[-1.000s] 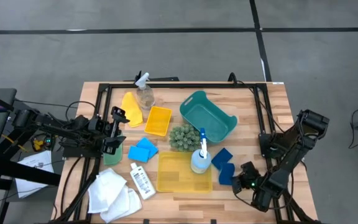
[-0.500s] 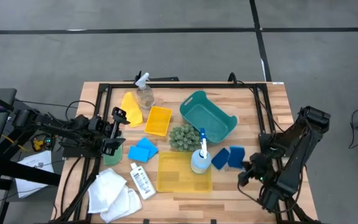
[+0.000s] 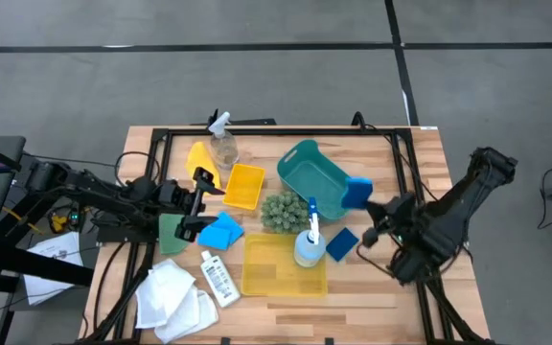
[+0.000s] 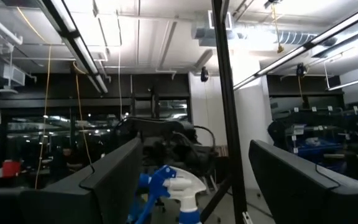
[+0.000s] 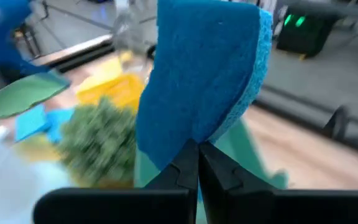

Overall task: Pick & Place Kitchen Items
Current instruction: Put the blue sponge into the top yellow bin

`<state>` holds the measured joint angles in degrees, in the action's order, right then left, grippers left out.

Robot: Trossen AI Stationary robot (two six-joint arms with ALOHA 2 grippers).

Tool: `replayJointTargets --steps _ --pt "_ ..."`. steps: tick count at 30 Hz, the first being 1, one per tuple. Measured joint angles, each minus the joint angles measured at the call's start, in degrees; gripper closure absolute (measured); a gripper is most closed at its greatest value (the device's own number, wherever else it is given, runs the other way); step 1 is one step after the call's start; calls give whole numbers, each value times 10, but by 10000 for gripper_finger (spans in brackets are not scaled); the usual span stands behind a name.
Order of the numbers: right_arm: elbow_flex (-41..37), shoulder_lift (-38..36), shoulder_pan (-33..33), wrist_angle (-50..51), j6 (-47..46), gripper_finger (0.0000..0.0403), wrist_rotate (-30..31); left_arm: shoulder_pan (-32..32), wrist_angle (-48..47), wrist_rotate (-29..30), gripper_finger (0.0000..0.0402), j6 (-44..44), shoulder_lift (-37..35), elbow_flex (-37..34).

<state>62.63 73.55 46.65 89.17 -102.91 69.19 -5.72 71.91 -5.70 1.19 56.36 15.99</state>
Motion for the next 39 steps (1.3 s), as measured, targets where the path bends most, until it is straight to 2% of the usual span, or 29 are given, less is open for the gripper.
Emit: replayJointTargets --steps 5,9,13,17,22,28,32,36,39 --pt "19 -48 -53 -1 112 403 66 0 -1 2 112 3 24 14" --pt "43 -71 -86 -55 237 403 118 4 1 3 112 3 27 14" --pt "54 -82 -100 -199 429 403 149 5 1 36 112 5 27 14" --pt "54 -75 -108 -374 624 403 149 5 -1 49 112 12 27 14" --pt "54 -53 -108 -536 788 403 147 -7 -2 49 112 44 26 14" --pt "54 -24 -123 -734 959 403 77 -43 -4 54 112 109 26 14" --pt "54 0 -135 -908 1111 403 33 -73 -4 59 112 154 26 14" --pt "54 21 -145 -1059 1236 403 -27 -102 -4 100 112 182 26 19" --pt "54 32 -150 -1100 1268 403 -65 -123 -10 138 112 203 26 29"
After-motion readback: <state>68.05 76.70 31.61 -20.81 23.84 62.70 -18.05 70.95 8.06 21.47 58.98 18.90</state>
